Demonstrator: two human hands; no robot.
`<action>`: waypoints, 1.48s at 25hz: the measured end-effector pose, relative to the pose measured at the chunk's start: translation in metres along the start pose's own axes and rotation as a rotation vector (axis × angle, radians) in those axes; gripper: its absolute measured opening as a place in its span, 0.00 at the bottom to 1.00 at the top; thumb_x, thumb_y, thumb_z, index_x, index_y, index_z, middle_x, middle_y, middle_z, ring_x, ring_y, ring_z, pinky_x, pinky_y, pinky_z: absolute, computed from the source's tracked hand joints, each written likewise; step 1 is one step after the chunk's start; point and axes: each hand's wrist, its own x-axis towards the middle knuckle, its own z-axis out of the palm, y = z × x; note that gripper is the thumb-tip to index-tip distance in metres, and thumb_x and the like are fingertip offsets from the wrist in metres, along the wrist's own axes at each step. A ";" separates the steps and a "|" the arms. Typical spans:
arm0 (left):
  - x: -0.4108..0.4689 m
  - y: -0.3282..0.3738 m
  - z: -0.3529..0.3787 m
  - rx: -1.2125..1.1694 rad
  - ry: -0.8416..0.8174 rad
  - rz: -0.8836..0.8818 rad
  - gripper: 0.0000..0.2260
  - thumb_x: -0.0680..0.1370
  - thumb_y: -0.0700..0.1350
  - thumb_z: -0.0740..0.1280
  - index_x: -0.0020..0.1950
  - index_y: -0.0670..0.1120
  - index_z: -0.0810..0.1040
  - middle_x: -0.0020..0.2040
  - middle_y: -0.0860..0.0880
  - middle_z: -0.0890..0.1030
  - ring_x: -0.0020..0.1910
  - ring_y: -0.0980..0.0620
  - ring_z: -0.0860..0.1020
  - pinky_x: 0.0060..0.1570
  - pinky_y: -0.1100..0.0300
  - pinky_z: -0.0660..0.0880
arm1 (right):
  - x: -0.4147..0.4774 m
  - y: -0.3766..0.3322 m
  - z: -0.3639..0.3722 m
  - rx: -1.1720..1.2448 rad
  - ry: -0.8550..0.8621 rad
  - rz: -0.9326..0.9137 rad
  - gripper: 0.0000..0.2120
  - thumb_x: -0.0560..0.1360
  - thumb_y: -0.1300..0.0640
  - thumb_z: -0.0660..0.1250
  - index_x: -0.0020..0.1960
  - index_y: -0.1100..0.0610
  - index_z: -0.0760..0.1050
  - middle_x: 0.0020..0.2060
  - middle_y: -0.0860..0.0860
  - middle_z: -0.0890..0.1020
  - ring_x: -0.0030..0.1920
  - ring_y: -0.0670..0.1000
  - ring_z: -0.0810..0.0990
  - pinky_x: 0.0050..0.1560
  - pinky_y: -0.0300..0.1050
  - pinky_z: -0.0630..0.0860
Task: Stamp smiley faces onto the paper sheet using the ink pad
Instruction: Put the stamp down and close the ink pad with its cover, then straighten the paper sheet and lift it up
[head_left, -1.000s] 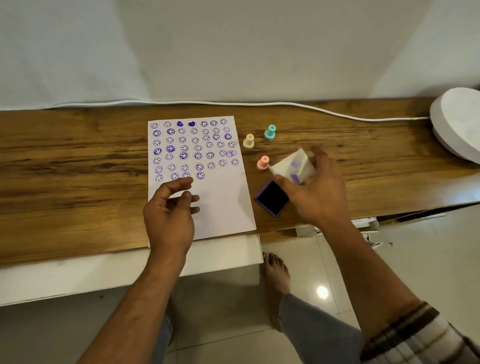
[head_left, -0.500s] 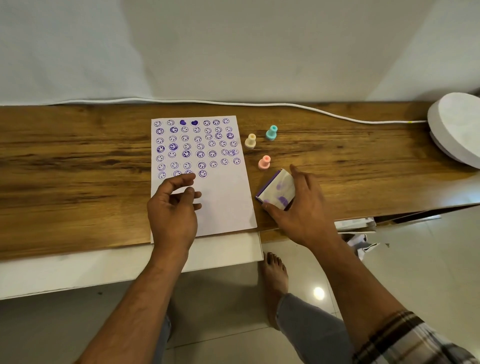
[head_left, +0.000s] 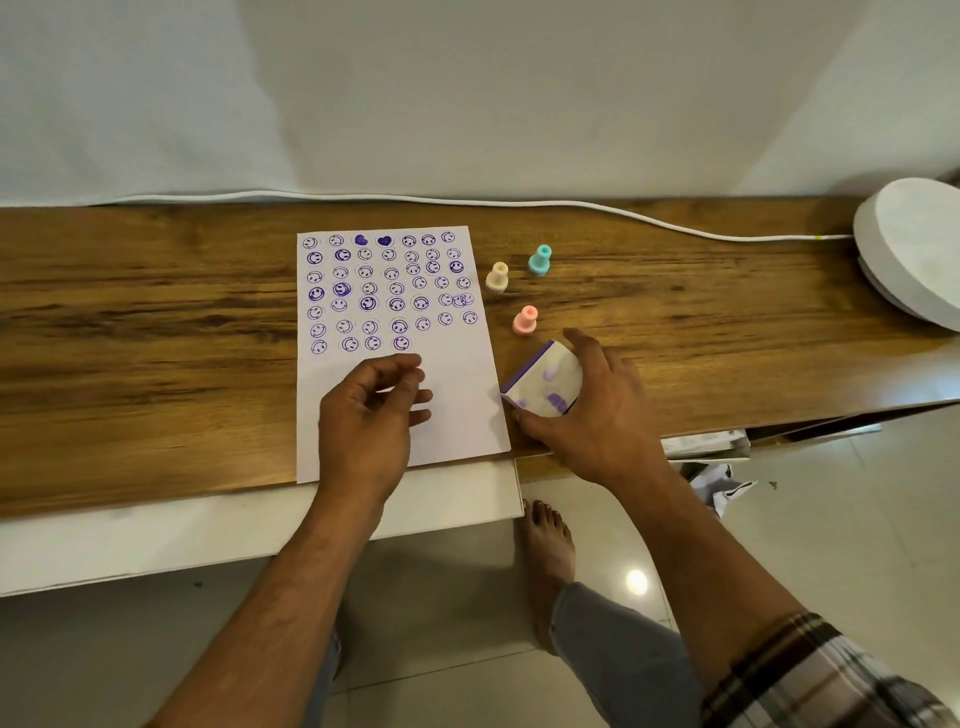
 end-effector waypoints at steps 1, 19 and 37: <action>-0.002 0.000 0.003 0.014 -0.062 -0.055 0.07 0.81 0.42 0.69 0.55 0.51 0.85 0.52 0.50 0.88 0.49 0.51 0.87 0.49 0.57 0.85 | -0.002 -0.003 -0.002 0.038 -0.002 -0.027 0.52 0.62 0.32 0.79 0.78 0.43 0.59 0.70 0.49 0.75 0.66 0.54 0.73 0.62 0.57 0.79; -0.009 -0.003 0.012 0.189 -0.262 -0.123 0.06 0.78 0.49 0.73 0.53 0.51 0.88 0.50 0.49 0.89 0.49 0.47 0.87 0.53 0.49 0.84 | -0.024 -0.042 -0.001 0.874 -0.268 -0.121 0.36 0.72 0.56 0.80 0.75 0.41 0.68 0.64 0.44 0.82 0.62 0.43 0.82 0.53 0.38 0.82; 0.010 -0.009 -0.013 0.279 0.067 0.116 0.07 0.77 0.46 0.74 0.54 0.54 0.82 0.46 0.58 0.86 0.45 0.61 0.83 0.47 0.64 0.76 | 0.039 0.033 -0.027 0.412 0.093 0.335 0.18 0.79 0.50 0.72 0.68 0.53 0.78 0.60 0.52 0.83 0.50 0.47 0.79 0.35 0.36 0.71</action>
